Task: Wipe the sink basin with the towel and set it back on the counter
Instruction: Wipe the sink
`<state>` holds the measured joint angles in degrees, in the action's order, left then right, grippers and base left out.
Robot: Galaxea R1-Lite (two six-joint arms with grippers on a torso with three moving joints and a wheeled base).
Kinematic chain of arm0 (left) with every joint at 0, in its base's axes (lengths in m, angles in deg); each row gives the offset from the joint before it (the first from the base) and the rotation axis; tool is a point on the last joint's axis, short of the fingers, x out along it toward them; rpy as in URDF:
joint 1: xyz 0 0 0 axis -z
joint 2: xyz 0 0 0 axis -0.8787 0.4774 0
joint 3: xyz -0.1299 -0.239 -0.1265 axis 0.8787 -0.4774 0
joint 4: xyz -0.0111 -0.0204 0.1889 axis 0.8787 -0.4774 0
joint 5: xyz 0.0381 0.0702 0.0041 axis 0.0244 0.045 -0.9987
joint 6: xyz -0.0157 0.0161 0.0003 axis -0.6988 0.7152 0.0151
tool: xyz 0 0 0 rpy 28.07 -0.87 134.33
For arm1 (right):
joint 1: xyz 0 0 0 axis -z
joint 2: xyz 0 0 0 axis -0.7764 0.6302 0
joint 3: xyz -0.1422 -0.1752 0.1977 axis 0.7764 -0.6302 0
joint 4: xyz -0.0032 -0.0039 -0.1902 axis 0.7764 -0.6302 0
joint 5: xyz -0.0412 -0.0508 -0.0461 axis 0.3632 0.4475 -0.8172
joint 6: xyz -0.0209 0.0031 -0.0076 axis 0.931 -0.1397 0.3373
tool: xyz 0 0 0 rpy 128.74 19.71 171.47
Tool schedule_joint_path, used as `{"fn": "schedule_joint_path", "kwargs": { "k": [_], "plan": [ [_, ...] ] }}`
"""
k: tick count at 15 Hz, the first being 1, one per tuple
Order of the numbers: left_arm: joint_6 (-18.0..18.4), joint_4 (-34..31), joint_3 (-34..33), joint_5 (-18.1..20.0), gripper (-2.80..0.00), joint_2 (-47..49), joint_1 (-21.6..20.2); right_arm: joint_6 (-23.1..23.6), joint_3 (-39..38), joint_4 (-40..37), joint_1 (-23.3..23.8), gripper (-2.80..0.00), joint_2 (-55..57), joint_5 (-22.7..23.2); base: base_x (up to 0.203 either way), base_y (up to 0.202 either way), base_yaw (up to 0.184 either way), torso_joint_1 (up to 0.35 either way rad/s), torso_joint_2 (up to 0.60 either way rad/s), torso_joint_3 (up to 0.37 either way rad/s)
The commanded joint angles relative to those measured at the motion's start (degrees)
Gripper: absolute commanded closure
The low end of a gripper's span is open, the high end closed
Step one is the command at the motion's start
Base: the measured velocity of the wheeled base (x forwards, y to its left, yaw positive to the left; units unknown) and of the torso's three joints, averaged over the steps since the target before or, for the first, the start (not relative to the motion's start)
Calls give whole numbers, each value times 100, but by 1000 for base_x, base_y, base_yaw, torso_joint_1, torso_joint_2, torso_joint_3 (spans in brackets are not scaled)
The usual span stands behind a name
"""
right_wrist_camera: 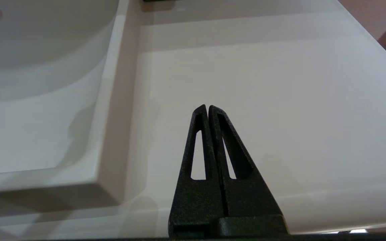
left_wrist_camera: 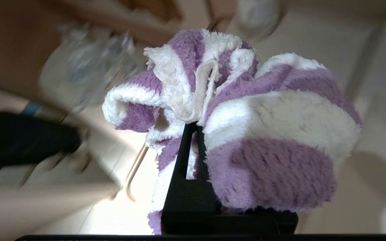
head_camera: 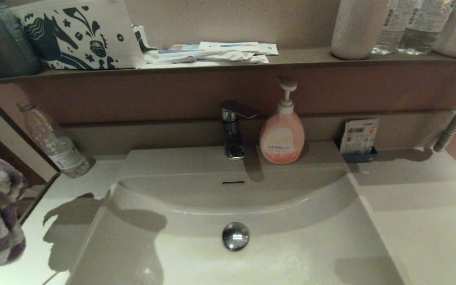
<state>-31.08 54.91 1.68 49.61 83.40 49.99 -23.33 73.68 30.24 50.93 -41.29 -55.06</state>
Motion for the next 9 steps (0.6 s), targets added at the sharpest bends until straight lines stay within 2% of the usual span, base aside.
{"fn": "schedule_joint_path", "kwargs": {
  "k": [1, 3, 4, 9],
  "plan": [
    [-69, -214, 0, -94, 0, -98, -21, 0, 0, 3, 0, 0, 7, 0, 0, 0, 0, 0, 0, 0],
    [-213, -509, -30, -82, 0, -86, -19, 0, 0, 3, 0, 0, 7, 0, 0, 0, 0, 0, 0, 0],
    [-360, -877, -38, -17, 0, -72, -19, 0, 0, 3, 0, 0, 7, 0, 0, 0, 0, 0, 0, 0],
    [-1017, -1928, -18, 900, 0, 108, -16, 0, 0, 3, 0, 0, 7, 0, 0, 0, 0, 0, 0, 0]
  ]
}}
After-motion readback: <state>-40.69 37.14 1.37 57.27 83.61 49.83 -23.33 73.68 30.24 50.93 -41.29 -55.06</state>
